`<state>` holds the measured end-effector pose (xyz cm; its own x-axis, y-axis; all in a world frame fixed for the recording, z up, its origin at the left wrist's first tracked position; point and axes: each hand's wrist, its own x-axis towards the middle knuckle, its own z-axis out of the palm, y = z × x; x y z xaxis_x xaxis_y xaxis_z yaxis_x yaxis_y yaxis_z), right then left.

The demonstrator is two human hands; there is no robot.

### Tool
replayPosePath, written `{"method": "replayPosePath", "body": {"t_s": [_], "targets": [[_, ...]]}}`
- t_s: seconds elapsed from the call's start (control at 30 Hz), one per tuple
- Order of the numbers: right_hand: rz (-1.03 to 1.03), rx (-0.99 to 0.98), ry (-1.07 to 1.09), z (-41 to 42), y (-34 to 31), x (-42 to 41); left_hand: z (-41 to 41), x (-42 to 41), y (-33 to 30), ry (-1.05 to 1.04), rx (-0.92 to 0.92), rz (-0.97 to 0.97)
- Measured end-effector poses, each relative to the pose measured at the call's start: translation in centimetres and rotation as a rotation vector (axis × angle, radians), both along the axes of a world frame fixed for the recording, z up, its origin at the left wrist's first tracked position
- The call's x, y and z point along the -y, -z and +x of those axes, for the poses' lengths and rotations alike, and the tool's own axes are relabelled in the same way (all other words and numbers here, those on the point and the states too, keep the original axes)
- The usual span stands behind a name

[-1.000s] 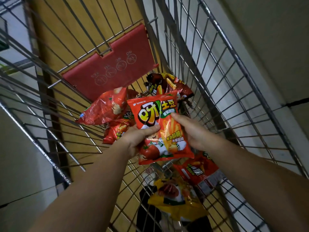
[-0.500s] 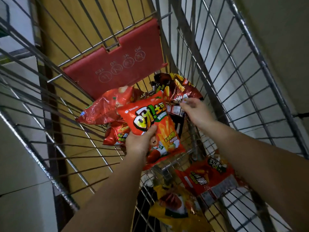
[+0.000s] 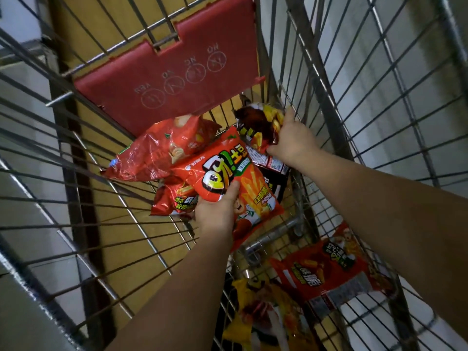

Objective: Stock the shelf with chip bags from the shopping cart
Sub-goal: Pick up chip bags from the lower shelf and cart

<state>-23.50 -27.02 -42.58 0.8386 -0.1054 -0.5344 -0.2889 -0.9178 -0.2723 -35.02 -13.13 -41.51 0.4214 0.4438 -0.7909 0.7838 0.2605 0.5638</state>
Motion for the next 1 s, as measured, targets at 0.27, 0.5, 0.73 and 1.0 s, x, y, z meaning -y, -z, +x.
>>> {"method": "replayPosePath", "body": {"t_s": [0.27,0.5,0.73,1.0], "targets": [[-0.11,0.025,-0.163,-1.7,0.1,0.2,-0.3,0.2,-0.3,-0.036,0.03,-0.038],[-0.065,0.227,-0.112,-4.8,-2.0,0.5,-1.2,-0.2,-1.1,-0.028,-0.014,0.0],[0.053,0.188,0.0,-11.7,-3.4,2.1,-1.5,-1.1,-1.8,0.062,-0.083,0.088],[0.062,0.225,-0.091,-16.0,-0.4,4.8,-1.2,-2.1,-1.7,0.179,-0.136,0.255]]}}
